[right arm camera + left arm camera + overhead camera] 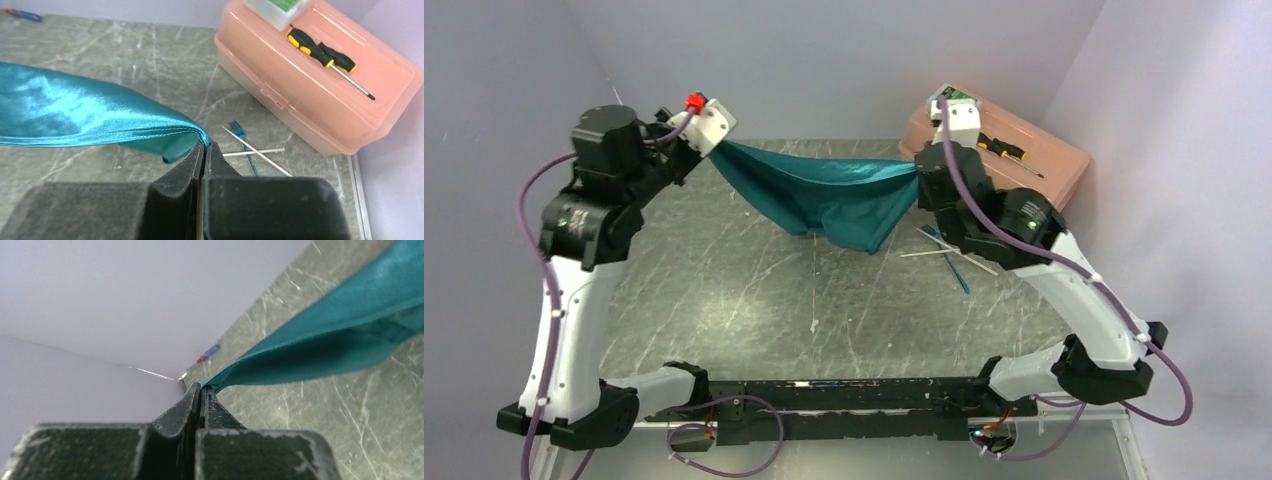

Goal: Fold the napkin into a case and place the utensils inside
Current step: Flatten out the crumpled napkin at the center of the board.

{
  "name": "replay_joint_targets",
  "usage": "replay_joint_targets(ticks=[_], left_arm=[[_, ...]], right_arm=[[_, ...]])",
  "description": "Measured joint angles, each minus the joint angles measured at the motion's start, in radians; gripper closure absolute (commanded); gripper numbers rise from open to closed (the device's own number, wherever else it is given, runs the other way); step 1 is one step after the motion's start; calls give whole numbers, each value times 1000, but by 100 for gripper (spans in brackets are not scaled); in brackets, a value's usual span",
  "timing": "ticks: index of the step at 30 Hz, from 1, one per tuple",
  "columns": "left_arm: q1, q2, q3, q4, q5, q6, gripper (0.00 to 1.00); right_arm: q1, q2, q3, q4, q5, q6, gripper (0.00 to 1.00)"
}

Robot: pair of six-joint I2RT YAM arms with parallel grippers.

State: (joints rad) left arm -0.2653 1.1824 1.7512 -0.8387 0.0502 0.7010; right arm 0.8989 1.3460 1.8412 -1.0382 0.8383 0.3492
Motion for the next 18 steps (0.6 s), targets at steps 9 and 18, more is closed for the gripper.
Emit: replay_joint_targets(ticks=[9,18], left_arm=[[-1,-25,355,-158,-5,-62,97],[-8,-174,111,-151,8,-49,97]], right_arm=[[42,-129,206,-76,-98,2,100],[47,-142,188,-31,-122,-17,100]])
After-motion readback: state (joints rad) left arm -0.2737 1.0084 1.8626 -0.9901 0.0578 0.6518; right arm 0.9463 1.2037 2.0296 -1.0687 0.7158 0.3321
